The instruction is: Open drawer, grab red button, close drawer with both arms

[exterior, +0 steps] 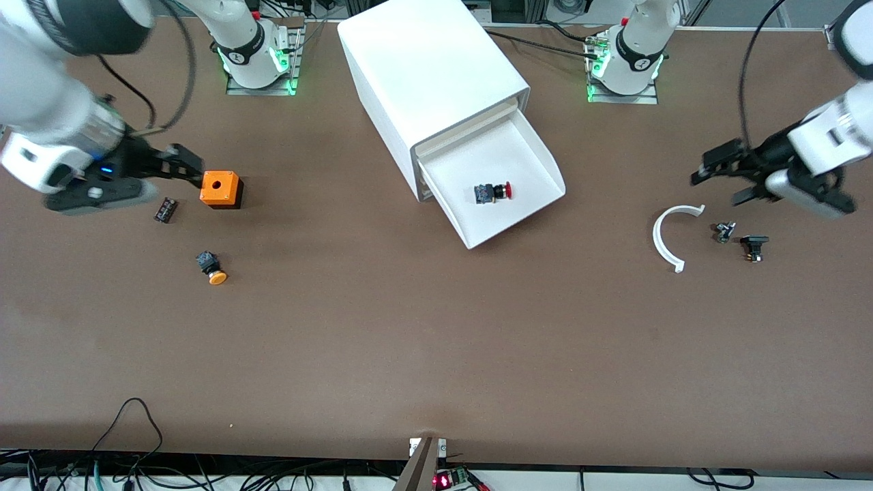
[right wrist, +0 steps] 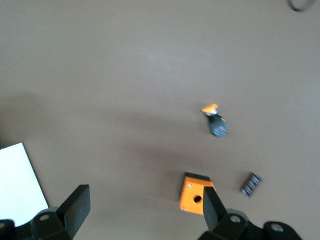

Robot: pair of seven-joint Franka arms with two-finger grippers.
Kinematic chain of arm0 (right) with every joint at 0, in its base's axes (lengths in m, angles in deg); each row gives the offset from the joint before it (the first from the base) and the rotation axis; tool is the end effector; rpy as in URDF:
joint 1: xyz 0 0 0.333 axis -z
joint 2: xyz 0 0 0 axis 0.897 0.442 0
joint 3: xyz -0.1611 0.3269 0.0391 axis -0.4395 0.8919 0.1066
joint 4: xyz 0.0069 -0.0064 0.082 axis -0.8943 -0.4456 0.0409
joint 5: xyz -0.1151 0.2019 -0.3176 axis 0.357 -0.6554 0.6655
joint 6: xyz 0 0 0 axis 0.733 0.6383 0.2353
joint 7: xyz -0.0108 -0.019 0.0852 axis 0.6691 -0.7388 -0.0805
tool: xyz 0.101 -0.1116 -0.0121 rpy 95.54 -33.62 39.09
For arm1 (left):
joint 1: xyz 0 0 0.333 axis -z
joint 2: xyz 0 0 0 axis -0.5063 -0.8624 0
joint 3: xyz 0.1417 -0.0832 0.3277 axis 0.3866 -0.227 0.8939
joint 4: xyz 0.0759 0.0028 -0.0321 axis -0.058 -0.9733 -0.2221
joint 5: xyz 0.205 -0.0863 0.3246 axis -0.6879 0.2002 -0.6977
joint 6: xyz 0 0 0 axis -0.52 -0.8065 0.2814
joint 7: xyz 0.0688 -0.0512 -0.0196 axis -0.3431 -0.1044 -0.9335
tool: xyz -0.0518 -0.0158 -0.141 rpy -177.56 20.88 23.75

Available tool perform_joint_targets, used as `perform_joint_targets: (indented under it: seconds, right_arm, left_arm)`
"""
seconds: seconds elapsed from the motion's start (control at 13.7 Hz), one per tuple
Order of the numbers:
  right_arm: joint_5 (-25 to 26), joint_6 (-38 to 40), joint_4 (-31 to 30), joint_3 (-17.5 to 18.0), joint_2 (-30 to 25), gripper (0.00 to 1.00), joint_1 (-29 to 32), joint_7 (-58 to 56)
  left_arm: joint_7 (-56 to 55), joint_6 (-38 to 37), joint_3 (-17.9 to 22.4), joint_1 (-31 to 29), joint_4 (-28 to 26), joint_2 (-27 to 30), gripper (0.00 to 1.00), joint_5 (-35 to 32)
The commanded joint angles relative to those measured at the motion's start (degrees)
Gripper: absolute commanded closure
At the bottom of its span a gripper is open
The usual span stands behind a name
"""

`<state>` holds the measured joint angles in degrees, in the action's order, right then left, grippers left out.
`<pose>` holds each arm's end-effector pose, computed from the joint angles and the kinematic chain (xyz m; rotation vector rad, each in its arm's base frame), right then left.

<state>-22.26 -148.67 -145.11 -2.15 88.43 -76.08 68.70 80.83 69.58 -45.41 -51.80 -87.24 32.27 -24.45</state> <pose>0.5757 0.1294 0.5416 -3.1086 -0.3701 0.0309 0.5238 0.0078 0.5513 2.8560 -0.3449 0.0197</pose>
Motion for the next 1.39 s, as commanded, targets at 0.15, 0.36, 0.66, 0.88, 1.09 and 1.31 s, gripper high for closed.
perform_joint_targets:
  seconds: [0.15, 0.36, 0.66, 0.88, 1.09, 1.31]
  right_arm:
    - [-0.58, -9.66, 1.4, -0.3, 7.13, 0.0, -11.47, 0.16]
    - [-0.58, -10.74, 9.2, -0.3, 12.75, 0.0, -19.56, -0.53]
    - [0.29, -10.3, 21.24, 2.32, 21.18, 0.0, -28.27, -5.61]
    - [1.88, -11.0, 29.07, 5.67, 28.13, 0.0, -30.04, -13.09]
    - [1.71, -11.87, 34.97, 7.42, 33.93, 0.0, -31.54, -19.67]
    - [1.79, -12.93, 35.25, 8.13, 36.14, 0.0, -31.89, -27.15]
  left_arm:
    - [-15.72, -9.27, 0.6, 7.4, 8.25, 0.43, 0.0, -17.94]
    - [-18.73, -9.63, 0.33, 7.94, 8.16, 0.44, 0.0, -19.01]
    - [-18.74, -9.45, 0.6, 7.68, 8.16, 0.17, 0.0, -19.19]
    - [-18.74, -9.62, 0.86, 7.24, 8.25, -0.88, 0.0, -19.1]
    - [-18.74, -9.45, 1.39, 6.97, 8.43, -1.68, 0.0, -18.75]
    - [-18.74, -9.45, 1.39, 6.97, 8.43, -1.59, 0.0, -18.58]
